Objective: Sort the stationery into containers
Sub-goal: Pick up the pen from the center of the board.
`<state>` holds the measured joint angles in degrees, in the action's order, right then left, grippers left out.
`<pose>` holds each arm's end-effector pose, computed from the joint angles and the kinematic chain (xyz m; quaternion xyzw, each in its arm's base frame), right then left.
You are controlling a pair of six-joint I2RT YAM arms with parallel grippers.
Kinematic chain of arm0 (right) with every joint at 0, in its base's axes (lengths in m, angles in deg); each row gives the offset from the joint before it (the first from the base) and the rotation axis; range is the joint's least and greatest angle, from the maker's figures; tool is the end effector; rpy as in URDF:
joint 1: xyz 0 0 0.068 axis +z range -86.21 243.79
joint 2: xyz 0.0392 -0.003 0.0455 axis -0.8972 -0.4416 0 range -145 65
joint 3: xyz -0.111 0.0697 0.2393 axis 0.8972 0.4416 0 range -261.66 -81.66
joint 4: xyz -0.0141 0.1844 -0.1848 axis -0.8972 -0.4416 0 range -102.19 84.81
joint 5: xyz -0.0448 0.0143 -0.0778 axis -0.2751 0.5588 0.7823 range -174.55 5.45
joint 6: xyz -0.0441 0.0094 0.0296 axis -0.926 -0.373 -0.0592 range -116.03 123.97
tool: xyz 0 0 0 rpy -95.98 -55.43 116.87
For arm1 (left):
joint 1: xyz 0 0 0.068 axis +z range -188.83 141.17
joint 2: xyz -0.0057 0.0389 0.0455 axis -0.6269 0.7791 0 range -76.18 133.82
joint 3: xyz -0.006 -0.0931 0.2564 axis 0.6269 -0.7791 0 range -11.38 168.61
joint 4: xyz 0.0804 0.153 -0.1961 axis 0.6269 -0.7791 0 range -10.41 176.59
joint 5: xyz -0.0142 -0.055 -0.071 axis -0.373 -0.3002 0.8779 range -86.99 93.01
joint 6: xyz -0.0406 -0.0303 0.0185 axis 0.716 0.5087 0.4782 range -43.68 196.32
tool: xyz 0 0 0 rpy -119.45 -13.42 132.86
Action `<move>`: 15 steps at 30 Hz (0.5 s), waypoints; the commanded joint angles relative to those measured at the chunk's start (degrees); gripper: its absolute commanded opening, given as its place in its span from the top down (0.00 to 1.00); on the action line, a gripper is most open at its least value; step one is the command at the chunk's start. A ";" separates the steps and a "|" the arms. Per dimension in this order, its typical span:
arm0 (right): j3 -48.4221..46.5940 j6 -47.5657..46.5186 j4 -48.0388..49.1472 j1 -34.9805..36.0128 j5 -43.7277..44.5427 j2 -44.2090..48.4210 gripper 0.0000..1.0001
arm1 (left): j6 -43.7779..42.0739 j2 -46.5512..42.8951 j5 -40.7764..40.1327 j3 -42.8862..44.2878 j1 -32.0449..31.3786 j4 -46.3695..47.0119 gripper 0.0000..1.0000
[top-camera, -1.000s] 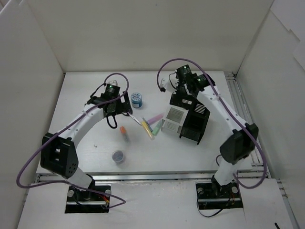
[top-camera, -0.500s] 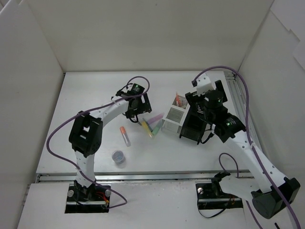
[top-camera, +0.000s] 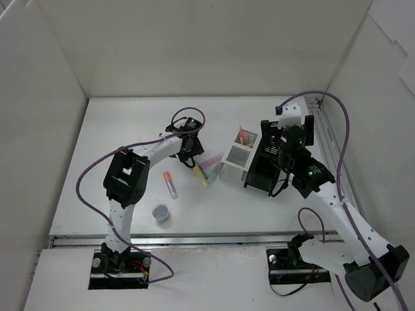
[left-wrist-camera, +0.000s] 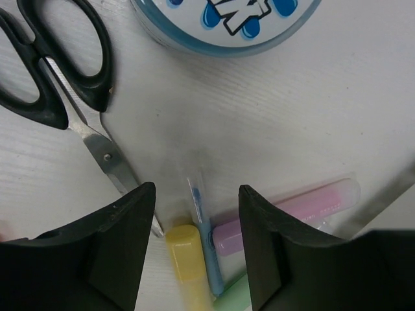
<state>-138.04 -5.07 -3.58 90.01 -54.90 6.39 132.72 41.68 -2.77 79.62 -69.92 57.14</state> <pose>0.2182 0.0878 0.3882 -0.0367 0.7095 -0.0784 0.6994 0.3869 -0.2293 0.1987 -0.2236 0.9295 -0.1652 0.2424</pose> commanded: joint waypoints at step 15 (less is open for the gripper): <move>1.10 2.53 5.78 -0.29 5.68 0.69 0.02 | 3.54 3.34 -4.94 5.41 -2.04 -1.39 0.96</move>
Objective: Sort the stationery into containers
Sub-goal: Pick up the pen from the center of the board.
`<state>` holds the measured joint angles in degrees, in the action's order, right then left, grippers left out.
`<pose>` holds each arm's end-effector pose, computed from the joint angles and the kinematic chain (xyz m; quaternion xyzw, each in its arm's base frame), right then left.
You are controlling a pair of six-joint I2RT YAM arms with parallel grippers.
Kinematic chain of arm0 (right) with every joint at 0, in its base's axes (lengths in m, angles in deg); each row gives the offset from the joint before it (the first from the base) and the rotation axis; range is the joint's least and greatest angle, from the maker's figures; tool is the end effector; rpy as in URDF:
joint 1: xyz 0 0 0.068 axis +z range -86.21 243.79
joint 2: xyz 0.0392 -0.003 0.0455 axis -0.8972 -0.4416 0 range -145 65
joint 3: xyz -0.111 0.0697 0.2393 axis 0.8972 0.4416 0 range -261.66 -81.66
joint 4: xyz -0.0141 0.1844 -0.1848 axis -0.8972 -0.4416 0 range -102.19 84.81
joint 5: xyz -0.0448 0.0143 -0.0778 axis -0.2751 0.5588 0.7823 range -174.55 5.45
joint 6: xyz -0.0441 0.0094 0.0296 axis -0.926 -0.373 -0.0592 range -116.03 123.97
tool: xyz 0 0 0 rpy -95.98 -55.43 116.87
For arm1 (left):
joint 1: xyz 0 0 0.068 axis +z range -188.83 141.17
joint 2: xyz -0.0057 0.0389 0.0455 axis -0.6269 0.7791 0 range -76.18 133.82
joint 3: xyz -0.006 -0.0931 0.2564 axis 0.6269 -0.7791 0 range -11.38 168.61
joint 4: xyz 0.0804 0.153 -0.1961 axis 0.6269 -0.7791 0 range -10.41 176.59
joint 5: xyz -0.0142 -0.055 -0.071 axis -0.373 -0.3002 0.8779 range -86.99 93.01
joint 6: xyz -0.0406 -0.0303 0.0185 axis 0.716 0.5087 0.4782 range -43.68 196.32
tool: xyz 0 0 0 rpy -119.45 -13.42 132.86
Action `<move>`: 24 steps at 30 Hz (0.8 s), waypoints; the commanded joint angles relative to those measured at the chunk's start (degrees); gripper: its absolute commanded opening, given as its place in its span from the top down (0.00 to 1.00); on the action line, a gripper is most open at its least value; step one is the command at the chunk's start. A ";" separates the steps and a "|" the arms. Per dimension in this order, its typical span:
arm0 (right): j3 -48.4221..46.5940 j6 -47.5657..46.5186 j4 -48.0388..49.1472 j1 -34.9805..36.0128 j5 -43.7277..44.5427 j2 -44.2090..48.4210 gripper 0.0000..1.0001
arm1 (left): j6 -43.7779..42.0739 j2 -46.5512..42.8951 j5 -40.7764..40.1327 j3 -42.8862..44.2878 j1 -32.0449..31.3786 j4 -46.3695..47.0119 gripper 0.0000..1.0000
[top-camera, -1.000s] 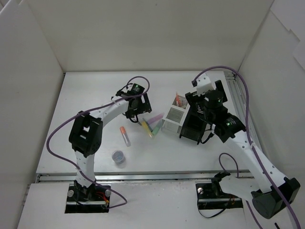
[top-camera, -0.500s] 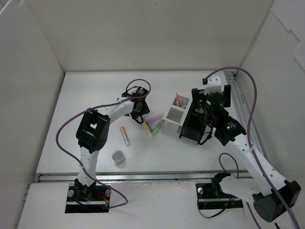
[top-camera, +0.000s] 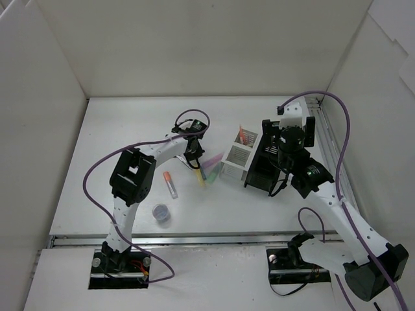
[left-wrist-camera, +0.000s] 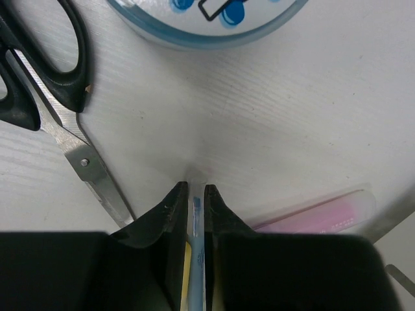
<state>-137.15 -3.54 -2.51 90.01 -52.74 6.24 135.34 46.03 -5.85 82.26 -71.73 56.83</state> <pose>0.2194 0.0871 0.3841 -0.0138 0.7101 -0.0823 0.6991 0.3907 -0.2464 0.1795 -0.2372 0.9296 -0.1439 0.2425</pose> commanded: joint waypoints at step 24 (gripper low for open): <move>0.73 -1.12 8.39 -0.03 -48.49 -4.25 0.02 | -14.54 -25.35 -5.12 -6.89 -0.23 16.31 1.00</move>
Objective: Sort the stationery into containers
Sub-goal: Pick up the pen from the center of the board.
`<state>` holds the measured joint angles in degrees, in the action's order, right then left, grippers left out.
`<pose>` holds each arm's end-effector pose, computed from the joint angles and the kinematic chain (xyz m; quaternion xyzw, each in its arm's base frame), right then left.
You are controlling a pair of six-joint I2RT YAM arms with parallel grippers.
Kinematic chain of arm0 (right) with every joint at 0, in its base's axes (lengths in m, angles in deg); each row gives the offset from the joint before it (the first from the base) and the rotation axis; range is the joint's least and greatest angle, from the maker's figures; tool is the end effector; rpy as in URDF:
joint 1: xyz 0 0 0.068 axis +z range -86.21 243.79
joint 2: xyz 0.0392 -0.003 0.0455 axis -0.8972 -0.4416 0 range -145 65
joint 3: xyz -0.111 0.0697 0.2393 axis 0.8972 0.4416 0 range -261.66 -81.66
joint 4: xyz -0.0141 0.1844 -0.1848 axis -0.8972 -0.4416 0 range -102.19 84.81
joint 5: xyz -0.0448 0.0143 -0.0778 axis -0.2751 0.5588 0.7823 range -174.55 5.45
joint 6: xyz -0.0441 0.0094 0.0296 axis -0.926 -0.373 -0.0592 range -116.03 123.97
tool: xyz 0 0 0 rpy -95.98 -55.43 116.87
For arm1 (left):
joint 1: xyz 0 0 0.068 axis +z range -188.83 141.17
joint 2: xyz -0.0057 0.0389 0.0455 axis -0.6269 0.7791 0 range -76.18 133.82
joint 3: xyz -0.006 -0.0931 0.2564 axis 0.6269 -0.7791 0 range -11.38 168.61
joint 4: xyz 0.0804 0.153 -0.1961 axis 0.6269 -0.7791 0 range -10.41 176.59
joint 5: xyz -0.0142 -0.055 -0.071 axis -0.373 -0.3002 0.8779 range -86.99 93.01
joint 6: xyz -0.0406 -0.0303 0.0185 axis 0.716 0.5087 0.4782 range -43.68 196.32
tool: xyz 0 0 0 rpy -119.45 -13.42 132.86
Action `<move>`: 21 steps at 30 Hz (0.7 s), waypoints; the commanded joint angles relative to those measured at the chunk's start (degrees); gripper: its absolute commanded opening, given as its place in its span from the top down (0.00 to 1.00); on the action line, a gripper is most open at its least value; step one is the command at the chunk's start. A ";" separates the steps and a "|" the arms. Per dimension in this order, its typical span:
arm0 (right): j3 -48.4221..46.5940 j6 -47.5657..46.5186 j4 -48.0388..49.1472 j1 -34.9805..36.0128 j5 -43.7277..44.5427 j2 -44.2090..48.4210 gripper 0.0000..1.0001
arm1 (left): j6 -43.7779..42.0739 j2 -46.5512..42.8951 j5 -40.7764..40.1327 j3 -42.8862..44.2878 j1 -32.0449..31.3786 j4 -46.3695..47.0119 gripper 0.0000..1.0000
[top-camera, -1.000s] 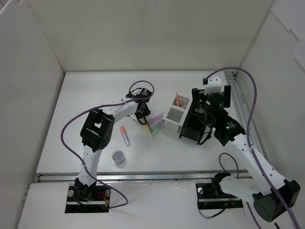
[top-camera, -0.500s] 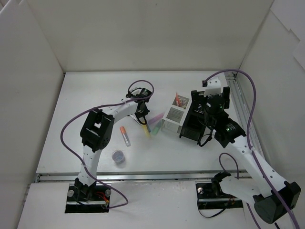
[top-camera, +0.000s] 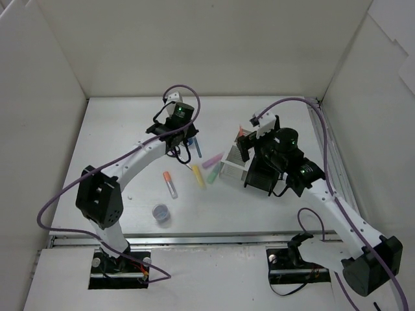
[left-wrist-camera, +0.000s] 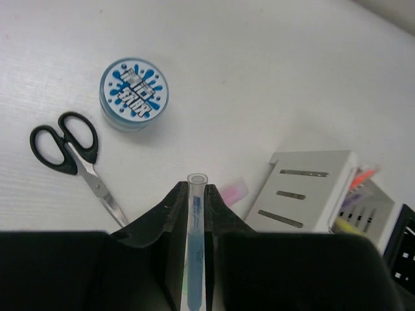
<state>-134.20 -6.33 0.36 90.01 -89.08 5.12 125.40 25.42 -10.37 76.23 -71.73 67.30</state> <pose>0.2209 0.1118 0.3667 -0.2510 0.6728 0.1243 0.6848 0.3538 -0.2192 0.3115 -0.1778 0.8575 -0.2321 0.4233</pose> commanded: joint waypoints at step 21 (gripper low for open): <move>-8.72 27.62 25.75 5.42 -24.03 -25.28 0.06 | -15.51 -21.00 15.76 -21.26 -3.65 32.82 1.00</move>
<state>-139.27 19.33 19.28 94.69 -111.36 -19.47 110.99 7.67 3.48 54.20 -74.48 92.99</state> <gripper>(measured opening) 0.946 0.079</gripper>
